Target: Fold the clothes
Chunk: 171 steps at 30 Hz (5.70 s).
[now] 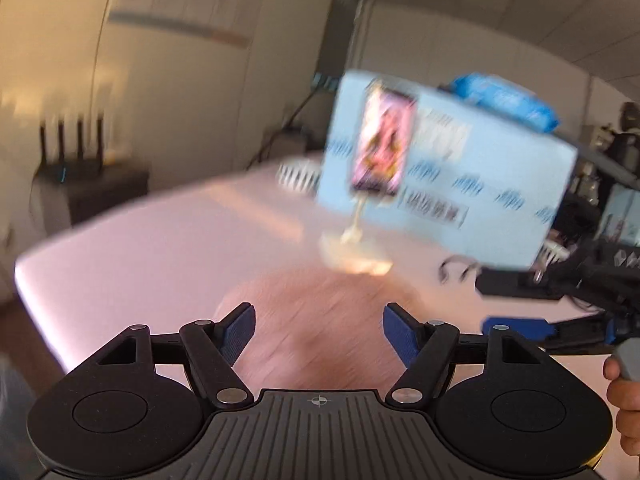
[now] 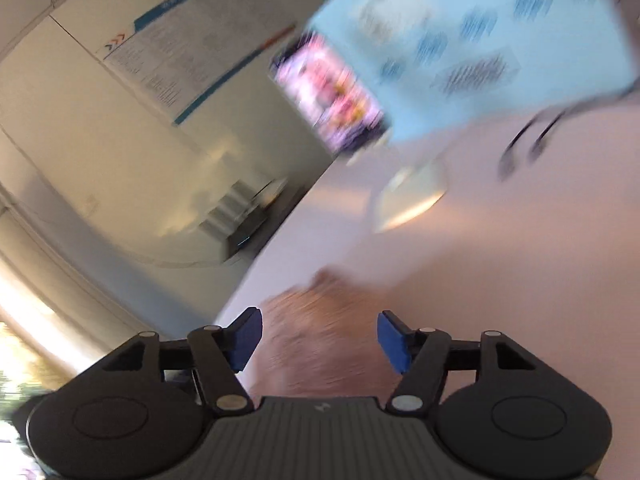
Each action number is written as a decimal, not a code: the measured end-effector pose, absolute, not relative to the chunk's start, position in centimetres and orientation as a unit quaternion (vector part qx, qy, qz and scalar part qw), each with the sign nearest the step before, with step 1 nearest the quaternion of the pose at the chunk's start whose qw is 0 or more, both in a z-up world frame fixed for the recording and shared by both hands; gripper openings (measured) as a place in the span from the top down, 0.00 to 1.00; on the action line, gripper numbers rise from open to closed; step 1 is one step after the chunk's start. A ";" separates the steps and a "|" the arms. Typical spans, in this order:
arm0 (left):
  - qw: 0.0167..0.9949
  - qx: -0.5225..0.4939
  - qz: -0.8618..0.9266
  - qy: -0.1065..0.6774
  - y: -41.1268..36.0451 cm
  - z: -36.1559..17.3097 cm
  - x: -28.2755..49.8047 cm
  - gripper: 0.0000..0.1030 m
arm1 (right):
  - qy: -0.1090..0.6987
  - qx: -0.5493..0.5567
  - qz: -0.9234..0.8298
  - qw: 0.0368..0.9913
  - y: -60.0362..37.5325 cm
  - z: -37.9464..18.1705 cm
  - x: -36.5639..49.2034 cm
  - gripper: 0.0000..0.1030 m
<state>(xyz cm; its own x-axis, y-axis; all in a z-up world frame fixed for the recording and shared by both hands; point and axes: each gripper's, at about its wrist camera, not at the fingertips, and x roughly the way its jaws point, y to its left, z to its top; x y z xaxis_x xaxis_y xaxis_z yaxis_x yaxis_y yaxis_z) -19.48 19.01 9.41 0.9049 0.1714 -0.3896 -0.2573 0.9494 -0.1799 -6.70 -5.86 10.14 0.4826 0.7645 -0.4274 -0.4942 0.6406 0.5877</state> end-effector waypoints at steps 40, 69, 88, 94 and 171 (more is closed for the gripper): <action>0.943 0.019 -0.018 0.332 -5.5 -0.5 7.8 0.00 | 0.321 0.075 -0.059 0.942 -24.6 -0.8 4.7 0.00; 0.943 0.020 -0.016 0.331 -5.7 -0.5 7.9 0.00 | 0.331 0.045 -0.068 0.940 -23.9 -0.9 4.9 0.00; 0.943 0.019 -0.017 0.331 -5.4 -0.5 8.0 0.00 | 0.331 0.047 -0.067 0.940 -24.0 -0.9 5.1 0.00; 0.943 0.019 -0.017 0.331 -5.4 -0.5 8.0 0.00 | 0.330 0.049 -0.067 0.940 -24.0 -0.9 5.1 0.00; 0.943 0.018 -0.017 0.331 -5.4 -0.5 8.0 0.00 | 0.330 0.050 -0.071 0.940 -23.9 -0.9 4.8 0.00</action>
